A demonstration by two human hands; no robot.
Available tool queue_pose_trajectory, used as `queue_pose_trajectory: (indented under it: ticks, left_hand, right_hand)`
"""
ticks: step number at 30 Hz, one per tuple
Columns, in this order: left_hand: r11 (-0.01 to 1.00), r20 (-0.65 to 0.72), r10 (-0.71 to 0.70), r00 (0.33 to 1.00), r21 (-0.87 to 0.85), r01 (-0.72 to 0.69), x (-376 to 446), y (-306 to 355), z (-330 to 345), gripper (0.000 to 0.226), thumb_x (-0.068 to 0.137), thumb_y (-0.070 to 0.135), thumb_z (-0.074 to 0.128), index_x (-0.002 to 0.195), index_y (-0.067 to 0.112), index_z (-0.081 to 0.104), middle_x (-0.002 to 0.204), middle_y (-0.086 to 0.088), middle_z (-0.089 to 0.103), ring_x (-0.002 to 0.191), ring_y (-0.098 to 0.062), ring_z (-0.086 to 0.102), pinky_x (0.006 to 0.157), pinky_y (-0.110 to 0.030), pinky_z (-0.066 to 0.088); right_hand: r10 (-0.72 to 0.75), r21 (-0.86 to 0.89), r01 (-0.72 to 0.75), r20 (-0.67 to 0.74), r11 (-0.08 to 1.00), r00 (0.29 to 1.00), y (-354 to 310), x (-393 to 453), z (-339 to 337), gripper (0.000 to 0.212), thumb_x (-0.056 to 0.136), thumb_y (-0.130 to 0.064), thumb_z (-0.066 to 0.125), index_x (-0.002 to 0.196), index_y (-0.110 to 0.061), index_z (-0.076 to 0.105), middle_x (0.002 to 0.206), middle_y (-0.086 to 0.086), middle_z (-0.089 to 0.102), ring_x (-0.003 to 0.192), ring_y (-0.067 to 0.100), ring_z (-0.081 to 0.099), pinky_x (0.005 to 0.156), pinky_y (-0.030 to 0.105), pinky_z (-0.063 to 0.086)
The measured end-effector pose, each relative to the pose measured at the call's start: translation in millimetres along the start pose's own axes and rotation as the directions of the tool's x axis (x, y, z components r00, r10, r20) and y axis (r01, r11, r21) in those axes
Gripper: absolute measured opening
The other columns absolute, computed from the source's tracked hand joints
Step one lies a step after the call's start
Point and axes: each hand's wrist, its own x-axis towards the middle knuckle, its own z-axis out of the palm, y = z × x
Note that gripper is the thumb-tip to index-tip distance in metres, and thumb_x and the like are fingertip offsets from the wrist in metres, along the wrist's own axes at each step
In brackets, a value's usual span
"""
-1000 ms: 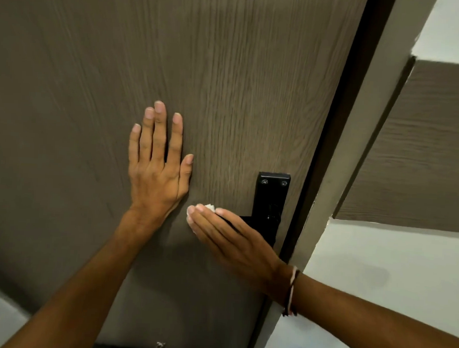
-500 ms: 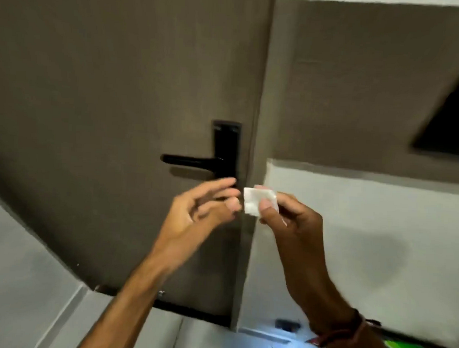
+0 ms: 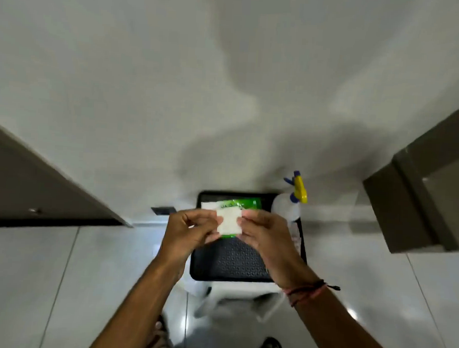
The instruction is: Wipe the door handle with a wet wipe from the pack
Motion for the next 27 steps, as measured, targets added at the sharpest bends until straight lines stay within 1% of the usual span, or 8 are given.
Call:
queue_pose_trajectory:
  ticks: [5, 8, 10, 13, 16, 19, 22, 27]
  left_hand:
    - [0.978, -0.165, -0.134, 0.977, 0.139, 0.157, 58.9, -143.6, 19.7, 0.011, 0.081, -0.004, 0.082, 0.089, -0.005, 0.075, 0.069, -0.009, 0.071, 0.060, -0.021, 0.068, 0.058, -0.019, 0.062]
    - [0.956, -0.218, -0.130, 0.967, 0.233, 0.181, 80.7, -193.9, 22.1, 0.013, 0.080, -0.002, 0.084, 0.084, 0.000, 0.072, 0.063, -0.006, 0.070, 0.056, -0.020, 0.066, 0.050, -0.017, 0.058]
    - [0.915, -0.250, -0.068, 0.966, 0.370, 0.160, 93.8, -218.6, 23.2, 0.016, 0.079, 0.002, 0.086, 0.084, 0.002, 0.072, 0.066, -0.007, 0.070, 0.060, -0.022, 0.066, 0.048, -0.019, 0.057]
    - [0.694, -0.206, 0.251, 0.946, 0.720, -0.027, 98.7, -228.7, 20.1, 0.024, 0.080, 0.018, 0.087, 0.094, 0.011, 0.069, 0.088, -0.004, 0.071, 0.082, -0.020, 0.066, 0.070, -0.031, 0.055]
    - [0.214, 0.071, 0.505, 0.860, 0.955, -0.205, 99.9, -224.6, 16.5, 0.036, 0.092, 0.024, 0.074, 0.124, 0.011, 0.063, 0.125, -0.014, 0.063, 0.114, -0.032, 0.058, 0.087, -0.044, 0.056]
    - [-0.001, 0.190, 0.362, 0.913, 0.979, -0.203, 114.7, -220.4, 14.7, 0.056, 0.105, 0.030, 0.054, 0.155, 0.009, 0.041, 0.162, -0.022, 0.037, 0.150, -0.038, 0.035, 0.123, -0.051, 0.035]
    - [-0.081, 0.158, 0.181, 0.971, 0.986, -0.145, 127.1, -227.9, 7.7, 0.060, 0.111, 0.039, 0.023, 0.165, 0.014, 0.010, 0.173, -0.016, 0.006, 0.161, -0.029, 0.006, 0.132, -0.044, 0.007]
    - [-0.103, 0.231, 0.201, 0.952, 0.971, -0.214, 129.8, -220.3, -4.1, 0.062, 0.112, 0.038, 0.023, 0.164, 0.013, 0.003, 0.173, -0.014, -0.001, 0.161, -0.029, 0.000, 0.131, -0.042, 0.006]
  right_hand:
    - [0.111, -0.254, -0.141, -0.130, 0.957, 0.985, 125.6, 72.8, -61.8, 0.012, 0.087, 0.008, 0.075, 0.100, 0.007, 0.075, 0.078, 0.013, 0.071, 0.072, 0.022, 0.065, 0.064, 0.028, 0.058]
    - [0.066, -0.386, -0.138, -0.194, 0.912, 0.979, 175.1, 98.9, -75.4, 0.012, 0.082, 0.007, 0.080, 0.093, 0.010, 0.076, 0.088, 0.027, 0.078, 0.077, 0.028, 0.070, 0.080, 0.048, 0.064]
    - [0.007, -0.478, -0.090, -0.172, 0.874, 0.985, 199.0, 111.0, -80.9, 0.009, 0.080, 0.004, 0.082, 0.088, 0.004, 0.077, 0.088, 0.022, 0.079, 0.076, 0.023, 0.072, 0.085, 0.048, 0.063]
    - [-0.159, -0.700, 0.057, -0.081, 0.712, 0.984, 208.5, 113.5, -84.6, 0.013, 0.084, -0.008, 0.080, 0.096, -0.007, 0.076, 0.098, 0.009, 0.079, 0.089, 0.020, 0.074, 0.088, 0.042, 0.062]
    - [-0.417, -0.946, 0.206, 0.087, 0.251, 0.905, 204.4, 112.9, -84.2, 0.036, 0.092, -0.018, 0.072, 0.127, -0.009, 0.068, 0.130, 0.011, 0.068, 0.119, 0.028, 0.065, 0.099, 0.045, 0.057]
    - [-0.358, -0.984, 0.150, 0.174, -0.094, 0.917, 196.8, 121.5, -77.2, 0.064, 0.097, -0.022, 0.063, 0.155, -0.006, 0.042, 0.160, 0.014, 0.046, 0.149, 0.030, 0.040, 0.119, 0.049, 0.038]
    - [-0.219, -0.987, 0.119, 0.140, -0.106, 0.966, 204.1, 127.8, -73.4, 0.078, 0.098, -0.021, 0.055, 0.164, -0.005, 0.017, 0.167, 0.013, 0.034, 0.158, 0.025, 0.023, 0.129, 0.048, 0.017]
    - [-0.220, -0.992, 0.104, 0.118, -0.073, 0.968, 201.7, 122.0, -71.2, 0.086, 0.095, -0.020, 0.060, 0.165, -0.004, 0.012, 0.169, 0.013, 0.030, 0.159, 0.023, 0.022, 0.131, 0.045, 0.014]
